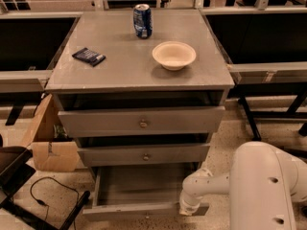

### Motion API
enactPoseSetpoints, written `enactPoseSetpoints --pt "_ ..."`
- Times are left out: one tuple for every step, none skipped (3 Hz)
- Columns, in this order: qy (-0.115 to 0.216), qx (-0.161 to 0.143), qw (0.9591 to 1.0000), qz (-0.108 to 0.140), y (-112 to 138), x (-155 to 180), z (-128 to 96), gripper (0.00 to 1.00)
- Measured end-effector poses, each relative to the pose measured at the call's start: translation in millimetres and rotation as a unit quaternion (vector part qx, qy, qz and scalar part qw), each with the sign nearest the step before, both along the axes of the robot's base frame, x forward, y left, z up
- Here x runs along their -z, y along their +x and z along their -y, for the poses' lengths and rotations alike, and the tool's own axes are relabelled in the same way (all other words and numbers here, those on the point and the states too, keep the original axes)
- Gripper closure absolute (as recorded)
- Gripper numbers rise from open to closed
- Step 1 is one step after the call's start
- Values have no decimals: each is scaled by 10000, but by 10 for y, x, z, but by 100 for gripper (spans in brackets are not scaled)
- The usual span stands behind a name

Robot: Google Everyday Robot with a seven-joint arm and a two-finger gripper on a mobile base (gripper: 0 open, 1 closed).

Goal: Open bottom drawer

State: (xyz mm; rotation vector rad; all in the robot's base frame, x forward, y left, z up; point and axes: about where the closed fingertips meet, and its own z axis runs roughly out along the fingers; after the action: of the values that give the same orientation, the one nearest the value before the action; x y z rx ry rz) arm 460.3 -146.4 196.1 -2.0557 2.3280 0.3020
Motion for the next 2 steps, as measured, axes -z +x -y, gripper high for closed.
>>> enactPoseSetpoints --pt "75 61 9999 -78 -14 10 -28 100" --pt "75 60 9999 -79 -4 -8 -25 100"
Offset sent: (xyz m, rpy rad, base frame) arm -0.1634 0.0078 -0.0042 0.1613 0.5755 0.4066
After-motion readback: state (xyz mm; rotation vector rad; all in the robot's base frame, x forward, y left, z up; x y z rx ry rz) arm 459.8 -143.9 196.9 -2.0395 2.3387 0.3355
